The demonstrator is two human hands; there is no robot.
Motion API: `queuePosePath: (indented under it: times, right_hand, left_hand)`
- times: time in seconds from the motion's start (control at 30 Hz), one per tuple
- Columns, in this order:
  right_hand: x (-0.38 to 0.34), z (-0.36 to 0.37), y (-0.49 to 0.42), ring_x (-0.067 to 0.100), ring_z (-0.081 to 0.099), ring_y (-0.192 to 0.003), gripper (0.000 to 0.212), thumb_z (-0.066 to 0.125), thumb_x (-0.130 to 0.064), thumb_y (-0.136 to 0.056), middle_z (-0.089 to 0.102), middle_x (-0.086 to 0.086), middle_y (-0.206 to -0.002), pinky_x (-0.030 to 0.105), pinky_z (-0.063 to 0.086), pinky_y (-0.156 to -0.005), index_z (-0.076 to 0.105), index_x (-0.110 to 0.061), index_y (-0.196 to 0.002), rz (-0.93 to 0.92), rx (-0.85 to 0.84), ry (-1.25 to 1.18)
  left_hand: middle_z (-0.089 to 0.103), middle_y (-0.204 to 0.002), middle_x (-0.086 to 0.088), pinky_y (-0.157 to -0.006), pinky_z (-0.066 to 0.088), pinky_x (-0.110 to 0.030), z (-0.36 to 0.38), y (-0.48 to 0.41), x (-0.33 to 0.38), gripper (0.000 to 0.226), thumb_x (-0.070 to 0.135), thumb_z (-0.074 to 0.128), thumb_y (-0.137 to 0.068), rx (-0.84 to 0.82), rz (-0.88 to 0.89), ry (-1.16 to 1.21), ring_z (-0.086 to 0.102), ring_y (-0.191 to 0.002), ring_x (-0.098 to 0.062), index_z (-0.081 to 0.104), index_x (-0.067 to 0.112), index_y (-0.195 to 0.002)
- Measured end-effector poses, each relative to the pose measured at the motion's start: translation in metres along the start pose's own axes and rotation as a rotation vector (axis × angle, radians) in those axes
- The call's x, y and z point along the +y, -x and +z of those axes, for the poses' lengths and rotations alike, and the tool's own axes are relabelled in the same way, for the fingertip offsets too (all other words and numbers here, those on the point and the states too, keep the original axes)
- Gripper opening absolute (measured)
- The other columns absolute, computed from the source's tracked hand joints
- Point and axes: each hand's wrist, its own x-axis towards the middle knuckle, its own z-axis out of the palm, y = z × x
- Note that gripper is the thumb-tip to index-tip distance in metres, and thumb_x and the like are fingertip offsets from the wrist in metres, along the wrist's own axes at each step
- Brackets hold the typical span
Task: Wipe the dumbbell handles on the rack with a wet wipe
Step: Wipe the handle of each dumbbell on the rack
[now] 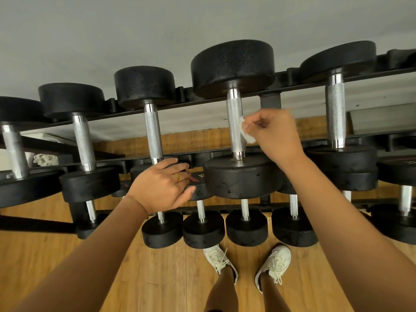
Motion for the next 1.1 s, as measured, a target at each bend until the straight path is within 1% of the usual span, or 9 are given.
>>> queuePosePath:
  times: [0.07,0.17,0.27,0.43,0.63,0.87,0.97,1.03,1.1]
  right_hand:
    - [0.002,-0.004,0.007,0.002,0.067,-0.085,0.005,0.073,-0.013,-0.09,0.072,-0.007,-0.091,0.009,0.051,-0.076,0.076,-0.016,-0.094,0.019,-0.056,0.025]
    - [-0.005,-0.006,-0.006,-0.001,0.067,-0.082,0.007,0.075,-0.014,-0.088,0.071,-0.012,-0.086,0.009,0.052,-0.075,0.075,-0.021,-0.088,0.032,-0.014,-0.037]
    - [-0.009,-0.006,-0.011,0.003,0.068,-0.084,0.005,0.075,-0.013,-0.088,0.072,-0.008,-0.088,0.011,0.054,-0.077,0.075,-0.017,-0.088,0.026,0.006,-0.053]
    - [0.004,-0.014,0.017,-0.001,0.067,-0.087,0.003,0.078,-0.012,-0.085,0.072,-0.01,-0.089,0.013,0.05,-0.084,0.077,-0.015,-0.085,0.076,-0.225,0.096]
    - [0.003,-0.016,0.014,-0.001,0.067,-0.085,0.006,0.079,-0.013,-0.084,0.073,-0.008,-0.091,0.004,0.047,-0.071,0.077,-0.015,-0.089,0.111,-0.198,0.042]
    - [-0.003,-0.037,0.014,-0.006,0.059,-0.093,0.017,0.081,-0.025,-0.082,0.069,-0.021,-0.097,0.01,0.035,-0.073,0.078,-0.026,-0.099,0.243,-0.474,0.126]
    - [-0.005,-0.035,0.013,-0.001,0.064,-0.091,0.019,0.081,-0.018,-0.081,0.072,-0.013,-0.096,0.013,0.043,-0.074,0.077,-0.024,-0.099,0.247,-0.43,0.116]
    - [-0.007,-0.033,0.012,-0.004,0.064,-0.088,0.022,0.08,-0.015,-0.083,0.07,-0.013,-0.096,0.012,0.047,-0.076,0.074,-0.025,-0.102,0.209,-0.373,0.127]
    - [-0.012,-0.03,0.008,-0.011,0.062,-0.083,0.021,0.076,-0.015,-0.086,0.068,-0.018,-0.093,0.011,0.051,-0.076,0.071,-0.031,-0.099,0.161,-0.223,0.043]
  left_hand:
    - [0.08,-0.096,-0.006,-0.103,0.05,-0.042,0.001,0.0,-0.001,0.05,0.036,0.044,-0.106,0.008,0.001,0.003,0.073,-0.108,-0.023,0.083,0.009,-0.092]
    - [0.08,-0.097,-0.006,-0.104,0.05,-0.042,0.001,0.0,-0.001,0.05,0.037,0.043,-0.107,0.008,0.001,0.005,0.072,-0.109,-0.023,0.083,0.009,-0.093]
    - [0.08,-0.097,-0.006,-0.103,0.051,-0.042,0.001,0.001,0.0,0.052,0.037,0.042,-0.108,0.009,0.0,0.014,0.073,-0.109,-0.023,0.083,0.009,-0.093]
    - [0.08,-0.096,-0.006,-0.102,0.053,-0.042,0.0,0.0,0.0,0.052,0.037,0.042,-0.107,0.006,0.001,0.015,0.073,-0.108,-0.023,0.083,0.01,-0.092]
    - [0.08,-0.095,-0.006,-0.101,0.054,-0.042,-0.002,-0.001,0.0,0.05,0.036,0.043,-0.106,0.008,0.007,0.013,0.073,-0.106,-0.023,0.083,0.009,-0.091]
    - [0.08,-0.095,-0.006,-0.1,0.054,-0.041,0.0,-0.001,0.0,0.051,0.036,0.043,-0.106,0.03,0.002,0.015,0.074,-0.106,-0.023,0.083,0.01,-0.091]
    - [0.08,-0.095,-0.005,-0.101,0.053,-0.04,0.001,0.0,0.0,0.049,0.036,0.045,-0.106,0.032,0.004,0.016,0.073,-0.106,-0.023,0.083,0.01,-0.09]
    - [0.08,-0.095,-0.005,-0.101,0.052,-0.04,0.001,0.0,0.0,0.049,0.036,0.045,-0.106,0.03,-0.001,0.02,0.073,-0.107,-0.023,0.083,0.01,-0.09]
    - [0.08,-0.095,-0.006,-0.101,0.052,-0.04,0.001,0.001,-0.001,0.051,0.037,0.044,-0.107,0.023,-0.004,0.027,0.073,-0.107,-0.023,0.083,0.01,-0.091]
